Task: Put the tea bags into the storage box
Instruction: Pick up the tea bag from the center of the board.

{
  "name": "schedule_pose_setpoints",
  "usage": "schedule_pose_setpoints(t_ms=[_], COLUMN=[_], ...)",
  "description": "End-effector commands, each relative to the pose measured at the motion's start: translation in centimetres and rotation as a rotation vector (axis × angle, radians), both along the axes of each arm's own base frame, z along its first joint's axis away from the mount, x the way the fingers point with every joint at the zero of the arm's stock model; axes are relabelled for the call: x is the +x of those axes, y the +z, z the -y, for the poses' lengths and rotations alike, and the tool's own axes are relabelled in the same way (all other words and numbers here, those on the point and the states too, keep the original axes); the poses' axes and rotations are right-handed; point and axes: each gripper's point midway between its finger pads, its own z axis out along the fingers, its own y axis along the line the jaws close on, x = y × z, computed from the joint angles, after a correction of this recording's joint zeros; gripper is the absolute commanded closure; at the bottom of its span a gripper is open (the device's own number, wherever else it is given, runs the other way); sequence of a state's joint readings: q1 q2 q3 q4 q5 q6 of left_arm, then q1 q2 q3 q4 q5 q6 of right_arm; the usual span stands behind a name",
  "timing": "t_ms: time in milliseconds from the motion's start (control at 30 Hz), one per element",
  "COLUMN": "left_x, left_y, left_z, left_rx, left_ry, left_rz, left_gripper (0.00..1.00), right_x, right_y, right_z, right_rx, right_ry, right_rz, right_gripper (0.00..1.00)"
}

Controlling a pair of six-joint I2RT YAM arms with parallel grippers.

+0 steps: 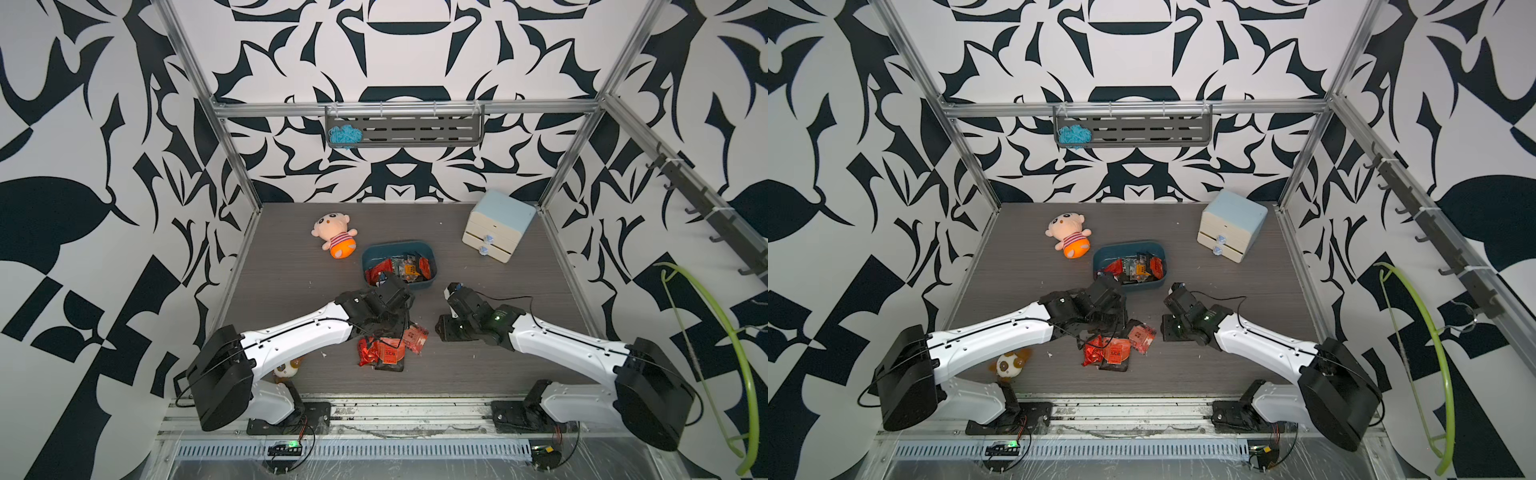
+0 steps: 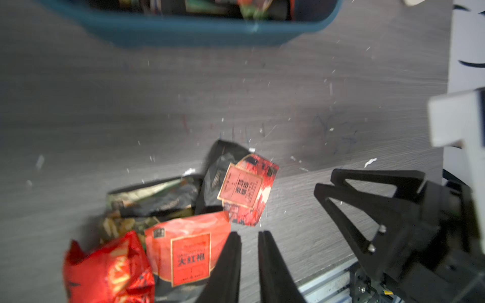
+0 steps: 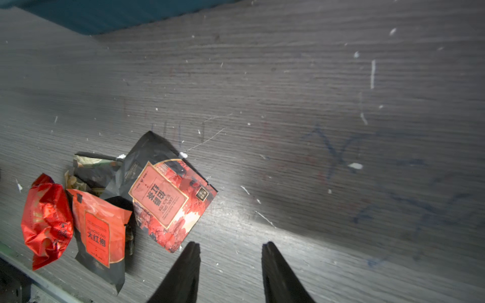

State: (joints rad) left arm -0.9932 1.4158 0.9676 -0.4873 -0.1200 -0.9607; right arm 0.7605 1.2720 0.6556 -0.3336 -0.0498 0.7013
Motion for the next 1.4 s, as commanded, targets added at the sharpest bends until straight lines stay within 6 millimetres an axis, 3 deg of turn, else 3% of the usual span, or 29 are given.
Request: schedule_pose_setpoints(t_ms=[0,200,667,1067,1367], left_x=[-0.5,-0.4,0.0,-0.1,-0.2], left_y=[-1.8,-4.3,-8.4,-10.1,-10.3], left_z=[1.3,2.9,1.4,1.3,0.9], left_rx=[-0.003,0.017,0.151,0.183,0.181], left_ry=[0.007,0.011,0.097,0.101,0.107], left_rz=[-0.045,-0.093,-0.133,-0.152,-0.152], left_gripper=[0.87,0.88,0.85,0.87,0.87], right_x=[0.8,0.5,0.4,0.3,0.3], right_y=[1.4,0.7,-0.5,-1.9,-3.2], right_z=[-1.5,-1.4,-1.5,-2.2,-2.9], right_rx=[0.071,0.074,0.068,0.083,0.093], right_ry=[-0.008,-0.016,-0.018,-0.013,-0.015], right_rz=[0.013,-0.006,-0.030,-0.068,-0.104], right_gripper=[0.59,0.60,0.60,0.61,0.61])
